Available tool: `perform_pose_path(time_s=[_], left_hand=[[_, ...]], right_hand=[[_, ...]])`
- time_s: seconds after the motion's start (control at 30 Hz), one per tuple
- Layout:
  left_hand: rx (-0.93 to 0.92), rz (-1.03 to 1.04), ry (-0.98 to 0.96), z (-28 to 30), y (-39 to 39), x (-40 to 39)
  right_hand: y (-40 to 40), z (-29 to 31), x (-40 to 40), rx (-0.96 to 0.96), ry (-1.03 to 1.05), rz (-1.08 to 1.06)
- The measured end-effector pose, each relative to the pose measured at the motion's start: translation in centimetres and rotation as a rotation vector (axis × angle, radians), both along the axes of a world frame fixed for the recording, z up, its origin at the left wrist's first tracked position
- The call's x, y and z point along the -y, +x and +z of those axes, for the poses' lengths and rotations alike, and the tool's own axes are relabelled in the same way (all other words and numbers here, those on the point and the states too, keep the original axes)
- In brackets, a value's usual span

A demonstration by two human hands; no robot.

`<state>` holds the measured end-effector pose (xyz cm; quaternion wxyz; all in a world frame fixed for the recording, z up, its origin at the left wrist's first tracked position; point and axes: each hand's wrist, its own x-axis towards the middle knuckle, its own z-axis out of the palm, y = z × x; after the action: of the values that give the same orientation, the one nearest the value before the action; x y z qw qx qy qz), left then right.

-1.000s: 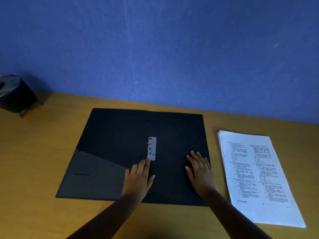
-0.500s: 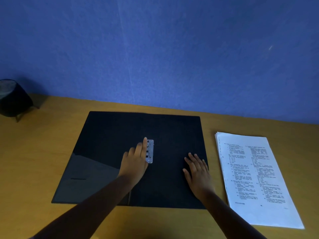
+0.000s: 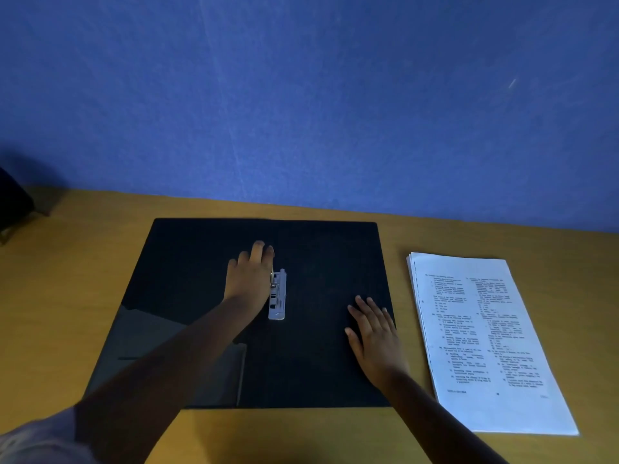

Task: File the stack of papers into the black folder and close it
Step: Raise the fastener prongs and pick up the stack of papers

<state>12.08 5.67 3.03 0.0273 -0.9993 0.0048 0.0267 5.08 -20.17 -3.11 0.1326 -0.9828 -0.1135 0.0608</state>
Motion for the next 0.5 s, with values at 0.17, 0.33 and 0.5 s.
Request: perform_pose_path(time_s=[0.17,0.33,0.5], left_hand=[[-0.014,-0.012,-0.064,-0.4,0.8,-0.3],[-0.064,-0.028,-0.117,-0.5,1.3,-0.3],[-0.081,-0.018,-0.104,-0.6,1.2,-0.1]], right_hand=[[0.0,0.0,0.0,0.000,-0.004,0.001],[0.0,0.0,0.1,-0.001,-0.006,-0.001],[0.0,0.0,0.0,0.005,0.010,-0.002]])
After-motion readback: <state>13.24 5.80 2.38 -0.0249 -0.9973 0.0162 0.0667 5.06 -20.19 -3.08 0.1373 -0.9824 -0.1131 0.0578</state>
